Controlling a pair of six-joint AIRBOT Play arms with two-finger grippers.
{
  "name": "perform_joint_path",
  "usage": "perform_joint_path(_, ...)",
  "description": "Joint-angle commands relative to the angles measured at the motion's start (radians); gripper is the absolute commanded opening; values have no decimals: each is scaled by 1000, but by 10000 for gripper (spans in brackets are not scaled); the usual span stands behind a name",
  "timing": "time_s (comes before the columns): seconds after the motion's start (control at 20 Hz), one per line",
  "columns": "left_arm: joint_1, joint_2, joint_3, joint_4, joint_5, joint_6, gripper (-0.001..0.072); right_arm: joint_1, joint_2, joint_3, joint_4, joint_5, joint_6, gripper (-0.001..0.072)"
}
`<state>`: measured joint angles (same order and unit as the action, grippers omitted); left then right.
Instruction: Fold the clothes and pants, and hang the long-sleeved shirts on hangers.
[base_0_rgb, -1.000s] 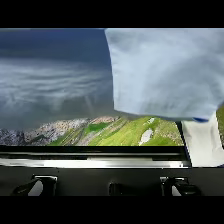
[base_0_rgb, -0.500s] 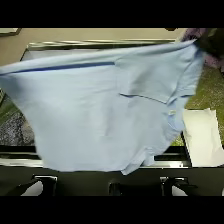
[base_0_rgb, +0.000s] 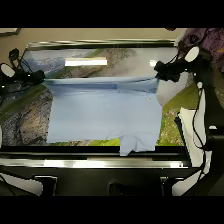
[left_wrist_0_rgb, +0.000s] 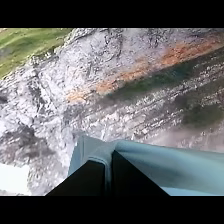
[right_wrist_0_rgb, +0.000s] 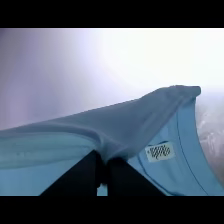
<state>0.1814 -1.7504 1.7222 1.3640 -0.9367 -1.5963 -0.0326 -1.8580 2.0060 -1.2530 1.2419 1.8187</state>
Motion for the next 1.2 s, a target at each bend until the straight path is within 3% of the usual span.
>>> perform_joint_path(0.0,-9,-121,92,-3,41,0,12,0,-83,0,14,-118,-6,31)
perform_joint_path(0.1,-8,-121,93,-3,18,0,12,0,-82,0,11,-100,-20,31)
perform_joint_path(0.55,-6,-121,13,27,-378,-5,12,0,-88,-3,-92,212,-19,31)
perform_joint_path(0.9,-9,-122,-80,27,-386,-4,13,0,-92,-122,-101,252,-19,31)
perform_joint_path(1.15,-16,-122,-82,23,-338,-4,17,0,-92,-226,-89,192,-19,32)
